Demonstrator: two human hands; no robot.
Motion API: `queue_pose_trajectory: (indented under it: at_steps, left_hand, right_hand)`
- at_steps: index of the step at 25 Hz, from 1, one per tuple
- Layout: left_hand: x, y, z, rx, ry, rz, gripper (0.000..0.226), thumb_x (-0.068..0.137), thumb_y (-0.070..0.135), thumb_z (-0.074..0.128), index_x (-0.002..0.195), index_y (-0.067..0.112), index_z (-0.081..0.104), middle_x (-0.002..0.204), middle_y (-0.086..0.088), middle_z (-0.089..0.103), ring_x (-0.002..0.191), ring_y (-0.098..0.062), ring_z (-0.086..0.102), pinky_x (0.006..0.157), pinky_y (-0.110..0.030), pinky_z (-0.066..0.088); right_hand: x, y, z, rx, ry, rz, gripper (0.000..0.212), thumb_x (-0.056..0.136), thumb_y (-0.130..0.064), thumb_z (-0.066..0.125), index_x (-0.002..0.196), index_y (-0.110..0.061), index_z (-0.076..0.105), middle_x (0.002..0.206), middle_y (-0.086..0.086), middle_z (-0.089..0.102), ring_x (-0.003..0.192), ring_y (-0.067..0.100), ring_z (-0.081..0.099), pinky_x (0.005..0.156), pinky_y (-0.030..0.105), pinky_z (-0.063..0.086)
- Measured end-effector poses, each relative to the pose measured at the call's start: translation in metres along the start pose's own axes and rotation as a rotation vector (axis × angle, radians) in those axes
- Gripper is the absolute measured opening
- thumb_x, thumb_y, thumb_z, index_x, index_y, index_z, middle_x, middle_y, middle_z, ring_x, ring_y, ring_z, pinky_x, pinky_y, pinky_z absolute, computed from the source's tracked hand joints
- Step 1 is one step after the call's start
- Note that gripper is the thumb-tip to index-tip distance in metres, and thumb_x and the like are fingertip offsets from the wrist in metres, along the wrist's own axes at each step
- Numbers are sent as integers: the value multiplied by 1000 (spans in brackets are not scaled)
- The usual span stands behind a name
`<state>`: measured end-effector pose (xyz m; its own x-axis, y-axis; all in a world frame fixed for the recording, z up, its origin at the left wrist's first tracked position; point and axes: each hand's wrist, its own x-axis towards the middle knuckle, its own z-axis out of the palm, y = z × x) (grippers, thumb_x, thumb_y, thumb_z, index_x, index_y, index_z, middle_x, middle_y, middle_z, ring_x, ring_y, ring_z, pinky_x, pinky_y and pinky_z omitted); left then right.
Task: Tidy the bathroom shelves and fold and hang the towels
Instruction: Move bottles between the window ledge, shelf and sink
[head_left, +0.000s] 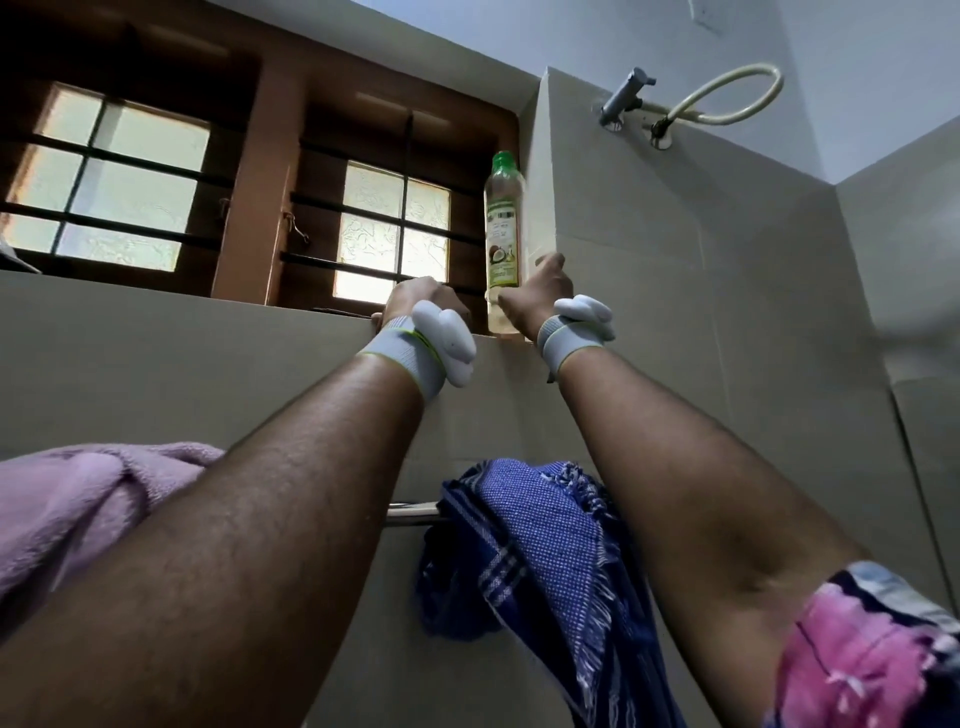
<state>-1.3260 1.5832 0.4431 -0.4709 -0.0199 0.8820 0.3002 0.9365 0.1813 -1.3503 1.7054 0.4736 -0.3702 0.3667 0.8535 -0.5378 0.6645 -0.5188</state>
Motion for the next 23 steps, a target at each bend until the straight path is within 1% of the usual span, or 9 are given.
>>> queue_pose_trajectory:
  at_steps: [3,4,5,7,9,12,16,19,23]
  left_hand:
    - [-16,-11,-20,98,-168,46,22,93,29,54,91,9,60,84,-7,56,99,-28,56,77,-30,38]
    - [-24,-13,-28,179,-248,62,23,90,34,57,91,12,57,82,-3,50,100,-22,55,76,-27,34]
    - [-33,-13,-33,229,-304,75,32,86,43,62,98,15,55,90,-1,50,103,-19,54,77,-25,34]
    - [-44,-8,-35,177,-349,77,77,67,61,74,122,14,46,114,-5,52,114,-24,53,87,-28,41]
    - [-57,8,-37,-82,-271,112,101,59,65,77,134,10,37,128,-11,52,117,-29,51,93,-34,44]
    - [-84,49,-35,-528,-134,176,76,70,45,78,126,8,43,120,-11,58,108,-27,56,80,-27,41]
    - [-134,114,-11,-934,-295,121,60,78,26,74,126,8,42,118,-11,61,108,-26,60,80,-24,42]
    - [-165,155,21,-1006,-522,99,62,73,21,79,125,9,46,119,-13,60,108,-30,59,89,-36,53]
    - [-211,197,62,-989,-749,138,73,61,24,88,120,15,47,112,-10,63,101,-29,60,81,-43,57]
  right_hand:
    - [-14,-11,-20,86,-11,12,61,73,-29,76,121,-8,44,120,9,57,109,27,55,81,22,39]
    - [-20,-12,-26,128,-25,27,63,70,-31,77,119,-10,46,118,8,58,107,26,56,85,24,44]
    - [-30,-14,-35,168,-43,56,64,66,-33,79,117,-12,47,116,7,58,105,26,58,89,30,50]
    - [-49,-12,-50,250,-76,105,64,56,-35,81,108,-15,50,109,6,61,100,25,61,88,43,55]
    - [-68,-7,-68,315,-121,138,46,57,-29,81,91,-16,54,98,6,65,92,25,65,83,46,57]
    - [-96,2,-103,353,-211,210,21,74,-18,75,80,-19,55,88,6,67,76,21,64,72,40,58]
    - [-130,39,-172,234,-236,342,32,79,-22,71,103,-16,50,95,8,63,73,22,63,67,38,58]
    - [-145,73,-225,89,-181,435,51,77,-32,74,116,-13,47,92,7,62,63,20,61,57,33,55]
    - [-162,115,-280,-21,-48,530,49,81,-44,69,114,-16,46,91,5,58,63,19,57,63,35,54]
